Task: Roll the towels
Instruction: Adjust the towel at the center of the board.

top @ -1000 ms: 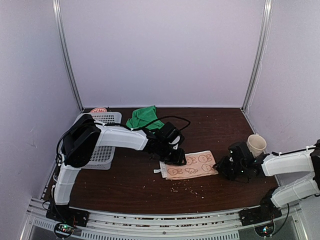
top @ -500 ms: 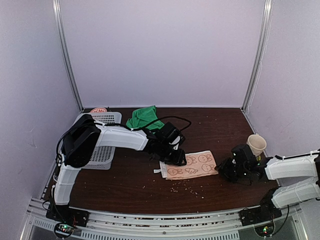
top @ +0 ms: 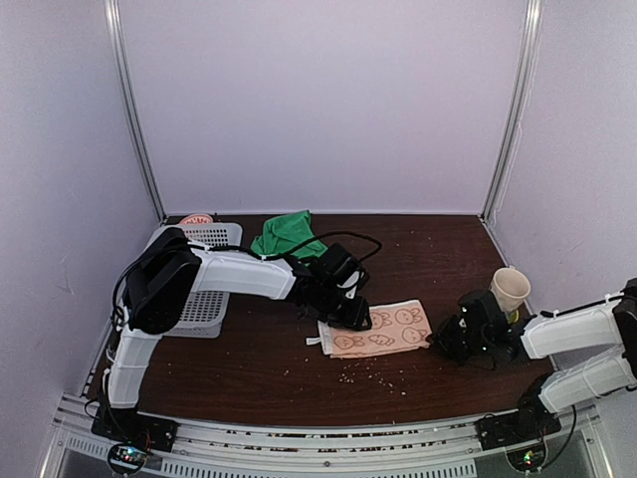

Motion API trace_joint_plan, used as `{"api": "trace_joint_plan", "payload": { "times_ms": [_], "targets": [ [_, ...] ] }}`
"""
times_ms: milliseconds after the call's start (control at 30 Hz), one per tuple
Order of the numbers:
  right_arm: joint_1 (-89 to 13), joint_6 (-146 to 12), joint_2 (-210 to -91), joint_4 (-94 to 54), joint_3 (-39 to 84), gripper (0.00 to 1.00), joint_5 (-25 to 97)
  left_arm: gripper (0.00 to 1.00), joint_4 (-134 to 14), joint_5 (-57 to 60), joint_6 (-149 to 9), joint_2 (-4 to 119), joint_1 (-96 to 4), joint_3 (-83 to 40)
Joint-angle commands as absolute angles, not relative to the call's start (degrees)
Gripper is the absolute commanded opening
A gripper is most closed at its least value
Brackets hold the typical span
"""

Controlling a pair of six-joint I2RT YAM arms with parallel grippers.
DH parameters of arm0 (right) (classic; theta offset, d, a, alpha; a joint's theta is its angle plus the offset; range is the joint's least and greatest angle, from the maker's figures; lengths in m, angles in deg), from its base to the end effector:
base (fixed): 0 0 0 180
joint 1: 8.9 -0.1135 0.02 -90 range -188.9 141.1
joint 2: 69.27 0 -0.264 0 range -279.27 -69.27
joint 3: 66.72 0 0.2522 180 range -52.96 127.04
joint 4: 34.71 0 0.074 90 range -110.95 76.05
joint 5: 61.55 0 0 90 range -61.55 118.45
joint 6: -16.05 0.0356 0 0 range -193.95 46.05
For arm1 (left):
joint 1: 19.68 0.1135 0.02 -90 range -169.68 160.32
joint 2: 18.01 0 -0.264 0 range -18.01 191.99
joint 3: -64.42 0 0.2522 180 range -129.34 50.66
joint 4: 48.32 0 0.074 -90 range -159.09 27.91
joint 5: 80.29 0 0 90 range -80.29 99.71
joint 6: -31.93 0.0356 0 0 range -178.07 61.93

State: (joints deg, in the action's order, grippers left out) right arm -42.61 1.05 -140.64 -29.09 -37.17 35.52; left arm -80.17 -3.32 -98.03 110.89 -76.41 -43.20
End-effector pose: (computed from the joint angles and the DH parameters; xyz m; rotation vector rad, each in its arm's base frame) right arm 0.1619 0.1133 0.1150 0.8749 2.5030 0.9344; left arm 0.2599 -0.4107 0.1405 0.5029 2.6966 -0.8907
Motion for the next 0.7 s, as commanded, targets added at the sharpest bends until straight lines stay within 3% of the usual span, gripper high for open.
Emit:
{"api": "trace_joint_plan", "payload": {
  "times_ms": [0, 267, 667],
  "targets": [
    [-42.85, -1.32, -140.00, -14.78, -38.87, 0.00, 34.37, 0.41, -80.98, -4.47, -97.33, 112.39, -76.90, -44.17],
    [-46.00, -16.53, -135.31, 6.71, -25.32, 0.00, 19.63, 0.41, -80.90, -4.61, -97.47, 112.98, -76.81, -44.25],
    [-60.22, -25.42, -148.74, 21.88, -11.00, 0.00, -5.98, 0.41, -80.36, -5.94, -98.13, 113.69, -76.65, -44.90]
  ]
}}
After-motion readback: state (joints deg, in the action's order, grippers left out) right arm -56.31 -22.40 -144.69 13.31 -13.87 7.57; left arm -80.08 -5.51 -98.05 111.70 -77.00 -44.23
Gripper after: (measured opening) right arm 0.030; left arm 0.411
